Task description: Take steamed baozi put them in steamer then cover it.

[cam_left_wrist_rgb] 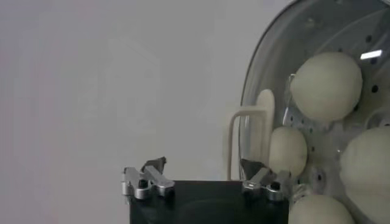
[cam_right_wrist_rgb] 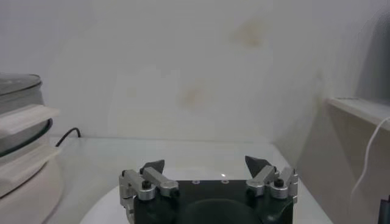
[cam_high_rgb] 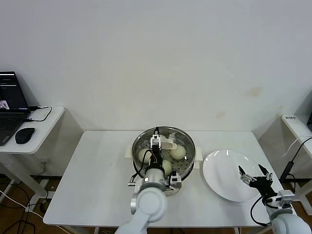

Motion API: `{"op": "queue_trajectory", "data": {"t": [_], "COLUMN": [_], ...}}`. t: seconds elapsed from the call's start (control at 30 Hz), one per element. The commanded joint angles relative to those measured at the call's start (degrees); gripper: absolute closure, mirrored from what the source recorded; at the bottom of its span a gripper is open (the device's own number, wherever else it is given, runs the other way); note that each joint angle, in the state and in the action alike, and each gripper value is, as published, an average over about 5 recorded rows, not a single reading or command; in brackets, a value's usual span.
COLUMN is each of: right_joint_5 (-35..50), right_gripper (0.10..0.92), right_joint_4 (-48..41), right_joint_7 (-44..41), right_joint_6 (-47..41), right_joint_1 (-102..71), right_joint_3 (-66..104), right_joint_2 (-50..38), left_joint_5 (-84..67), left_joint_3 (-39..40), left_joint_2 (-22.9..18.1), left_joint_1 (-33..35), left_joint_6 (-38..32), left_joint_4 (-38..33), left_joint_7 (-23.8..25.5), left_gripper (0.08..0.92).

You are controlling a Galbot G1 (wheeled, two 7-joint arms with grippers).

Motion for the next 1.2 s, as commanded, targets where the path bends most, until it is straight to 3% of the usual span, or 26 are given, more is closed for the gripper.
{"op": "queue_trajectory", "data": {"t": [0.03,0.37,0.6,0.7,0.87,1.03,1.2], "right_joint_5": [-0.1,0.6,5.4,5.6,5.9,6.5,4.4], "right_gripper": [0.203,0.203,0.203,0.203,0.203,0.203,0.203], "right_joint_4": [-0.2,1.4,6.7,7.9,9.0,9.6,9.7], "right_joint_7": [0.0,0.1,1.9,2.6,4.6,6.0,5.1], "right_joint_6": [0.0,-0.3,-2.2,-2.6,-2.6,-2.1,-0.9], "right_joint_1": [0.1,-0.7,-2.9,-3.8,-5.8,-7.8,-9.3], "right_joint_3": [-0.1,-0.1,-0.9,-2.0,-3.4,-3.6,-3.8], "right_joint_2": [0.1,0.1,0.1,0.4,1.4,1.9,2.6], "left_joint_5": [-1.3,-3.0,-16.1,-26.9,-50.9,-67.1,-77.1], "left_joint_3": [0.0,-2.4,-14.4,-21.1,-32.7,-37.6,-40.2], "left_joint_2": [1.2,4.3,13.2,14.7,13.3,11.7,10.3], "left_joint_1": [1.6,5.3,12.1,15.7,23.0,29.5,34.4], "left_joint_6": [-0.1,-0.6,-4.3,-5.7,-15.2,-25.5,-29.8], "left_joint_4": [-5.2,-11.4,-22.4,-24.5,-21.9,-14.7,-10.9], "left_joint_7": [2.7,3.3,-4.0,-8.0,-20.0,-28.8,-27.5], "left_gripper": [0.177,0.177,0.177,0.177,0.177,0.177,0.177]}}
